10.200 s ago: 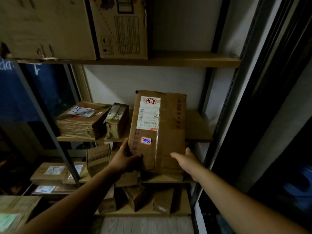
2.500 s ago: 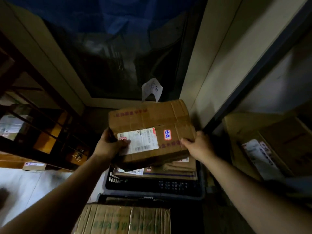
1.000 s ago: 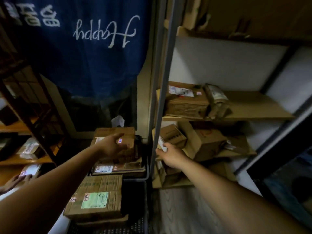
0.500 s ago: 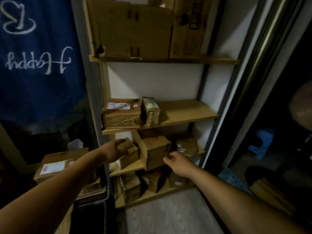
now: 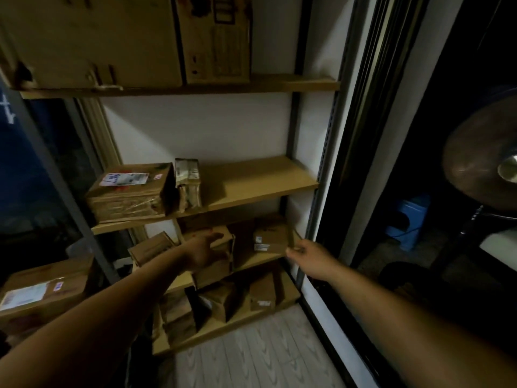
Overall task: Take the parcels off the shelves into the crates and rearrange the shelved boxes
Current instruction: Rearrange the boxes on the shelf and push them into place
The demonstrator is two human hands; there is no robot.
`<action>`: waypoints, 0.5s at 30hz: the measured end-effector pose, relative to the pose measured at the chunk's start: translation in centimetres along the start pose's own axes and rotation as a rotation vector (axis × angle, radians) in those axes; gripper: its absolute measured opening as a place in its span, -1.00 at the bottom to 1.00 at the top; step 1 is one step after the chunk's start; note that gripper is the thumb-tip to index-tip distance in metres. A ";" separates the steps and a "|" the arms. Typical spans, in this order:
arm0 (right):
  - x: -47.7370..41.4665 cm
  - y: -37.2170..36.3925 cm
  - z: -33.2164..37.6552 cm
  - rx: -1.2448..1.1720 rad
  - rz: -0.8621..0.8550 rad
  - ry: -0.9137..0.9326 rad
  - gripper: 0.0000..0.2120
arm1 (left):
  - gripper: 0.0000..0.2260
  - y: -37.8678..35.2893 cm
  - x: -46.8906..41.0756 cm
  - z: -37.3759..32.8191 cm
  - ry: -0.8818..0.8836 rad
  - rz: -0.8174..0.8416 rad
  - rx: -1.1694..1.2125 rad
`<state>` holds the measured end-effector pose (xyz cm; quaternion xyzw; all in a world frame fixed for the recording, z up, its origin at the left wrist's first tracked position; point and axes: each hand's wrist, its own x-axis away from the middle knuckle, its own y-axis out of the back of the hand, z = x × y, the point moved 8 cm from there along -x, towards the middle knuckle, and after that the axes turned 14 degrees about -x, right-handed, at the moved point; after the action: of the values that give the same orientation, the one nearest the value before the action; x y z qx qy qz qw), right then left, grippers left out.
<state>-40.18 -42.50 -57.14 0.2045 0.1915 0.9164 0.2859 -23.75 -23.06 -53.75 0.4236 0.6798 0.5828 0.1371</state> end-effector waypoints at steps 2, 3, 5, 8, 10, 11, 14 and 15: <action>-1.2 0.3 -0.6 -0.006 0.012 -0.017 -0.69 | -0.40 -0.1 -2.1 -0.8 0.013 -0.002 -0.052; -2.1 0.5 -1.0 0.005 0.017 -0.023 -0.73 | -0.42 -0.1 -3.3 -1.1 0.018 -0.004 -0.063; -4.0 1.0 -1.5 0.018 0.019 -0.029 -0.83 | -0.43 -0.2 -5.9 -1.7 0.022 0.024 -0.048; -8.1 2.5 -2.0 0.009 0.009 -0.037 -0.87 | -0.45 -0.4 -10.8 -2.4 0.002 0.030 -0.022; -10.6 3.6 -2.1 0.005 0.016 -0.037 -0.90 | -0.46 -0.8 -14.0 -2.9 0.017 0.075 0.026; -11.9 4.3 -2.3 0.003 0.015 -0.039 -0.94 | -0.46 -1.2 -15.9 -3.1 0.022 0.097 0.066; -15.6 6.1 -3.9 -0.004 0.011 -0.082 -0.94 | -0.46 -2.4 -19.2 -4.3 0.036 0.152 0.136; -16.5 6.4 -4.4 -0.014 0.007 -0.093 -0.91 | -0.48 -2.7 -19.8 -4.8 0.041 0.177 0.141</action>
<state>-32.72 -58.39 -62.27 0.2455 0.1708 0.9083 0.2925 -16.16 -40.74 -60.93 0.4784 0.6818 0.5519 0.0410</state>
